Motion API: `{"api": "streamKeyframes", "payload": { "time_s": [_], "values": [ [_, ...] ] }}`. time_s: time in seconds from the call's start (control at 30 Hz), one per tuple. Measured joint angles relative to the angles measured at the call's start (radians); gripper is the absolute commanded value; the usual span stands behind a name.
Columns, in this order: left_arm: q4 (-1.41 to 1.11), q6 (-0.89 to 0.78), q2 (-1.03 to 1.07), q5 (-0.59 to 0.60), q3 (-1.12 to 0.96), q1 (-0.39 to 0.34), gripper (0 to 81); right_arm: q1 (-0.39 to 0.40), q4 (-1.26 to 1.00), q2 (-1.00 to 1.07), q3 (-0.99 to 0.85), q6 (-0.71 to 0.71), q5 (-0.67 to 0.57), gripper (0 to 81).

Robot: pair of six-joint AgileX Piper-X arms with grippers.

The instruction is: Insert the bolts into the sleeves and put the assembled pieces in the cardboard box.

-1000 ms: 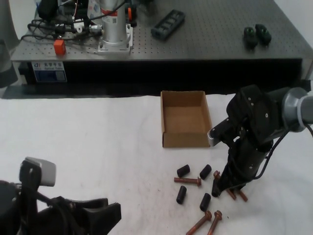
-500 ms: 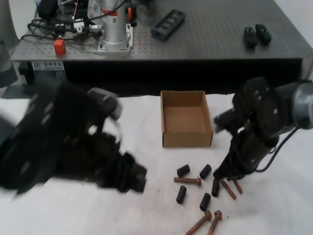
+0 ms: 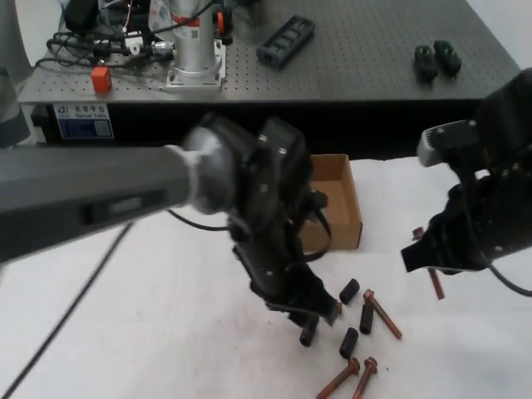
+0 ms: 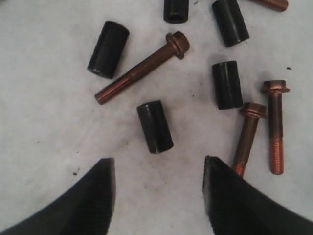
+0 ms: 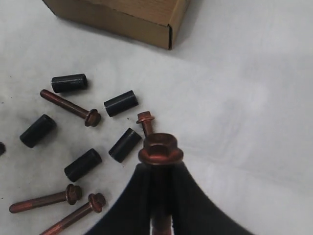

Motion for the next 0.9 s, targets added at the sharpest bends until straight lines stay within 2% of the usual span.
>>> {"api": "streamKeyframes", "payload": {
  "time_s": [0.3,0.5,0.57,0.77,0.87,0.9],
  "values": [
    [0.061,-0.001,0.106,-0.015,-0.111,-0.02,40.2,-0.043,0.011,-0.089,0.01,0.004,0.0,0.1],
    [0.132,0.012,0.163,-0.054,-0.151,-0.02,38.7,-0.043,0.022,-0.093,0.01,0.004,0.0,0.1],
    [0.136,0.012,0.163,-0.059,-0.154,-0.02,32.3,-0.043,0.025,-0.093,0.01,0.004,0.0,0.1],
    [0.146,0.019,0.163,-0.048,-0.153,-0.022,1.0,-0.043,0.025,-0.093,0.01,0.004,-0.002,0.1],
    [0.139,0.022,0.163,-0.026,-0.153,-0.022,0.4,-0.043,0.025,-0.097,0.01,0.015,-0.029,0.1],
    [0.133,0.022,0.161,-0.021,-0.153,-0.022,0.6,-0.043,0.018,-0.103,0.012,0.034,-0.083,0.1]
  ]
}}
